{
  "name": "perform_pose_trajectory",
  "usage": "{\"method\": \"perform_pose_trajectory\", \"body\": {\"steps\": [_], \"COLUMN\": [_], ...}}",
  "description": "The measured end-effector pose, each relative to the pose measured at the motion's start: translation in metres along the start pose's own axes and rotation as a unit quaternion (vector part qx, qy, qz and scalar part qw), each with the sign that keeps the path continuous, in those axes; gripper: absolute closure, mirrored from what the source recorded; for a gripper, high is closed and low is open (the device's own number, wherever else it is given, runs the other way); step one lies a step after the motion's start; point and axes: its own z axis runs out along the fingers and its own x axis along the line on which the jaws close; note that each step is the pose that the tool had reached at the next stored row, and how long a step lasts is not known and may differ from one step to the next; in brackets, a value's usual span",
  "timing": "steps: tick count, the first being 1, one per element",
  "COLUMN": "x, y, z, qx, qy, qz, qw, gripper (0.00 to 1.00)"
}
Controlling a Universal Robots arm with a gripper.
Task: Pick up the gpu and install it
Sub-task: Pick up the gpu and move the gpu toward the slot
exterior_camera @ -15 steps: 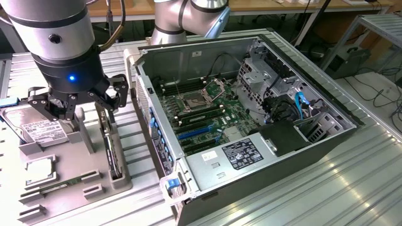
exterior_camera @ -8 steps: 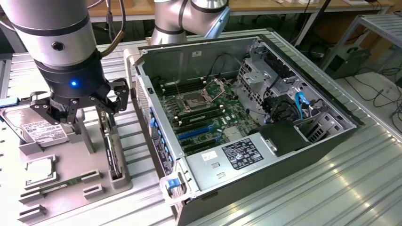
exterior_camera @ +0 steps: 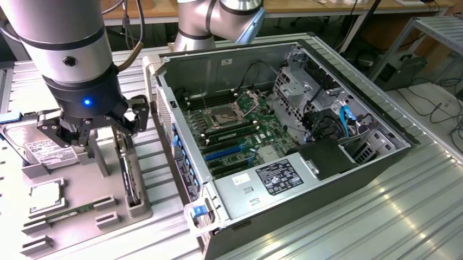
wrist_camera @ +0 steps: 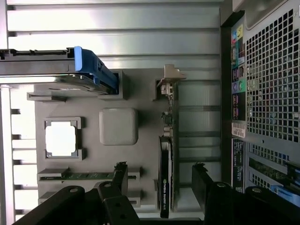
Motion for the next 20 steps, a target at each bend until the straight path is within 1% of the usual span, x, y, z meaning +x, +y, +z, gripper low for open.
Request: {"method": "perform_pose_trajectory", "body": {"steps": [2,6,7,20], "x": [0.000,0.000,0.000,-0.003], "y": [-0.0001,-0.0004,-0.0004,-0.0014], "z": [0.0021,0.0072,0.0089,0.0318], "qx": [0.0000,0.0002,0.0002,0.0010], "qy": [0.0015,0.0070,0.0075,0.0075], "qz": [0.000,0.000,0.000,0.000], "qw": [1.0000,1.0000,1.0000,1.0000], "gripper": [0.34,0.34,0.34,0.34]}}
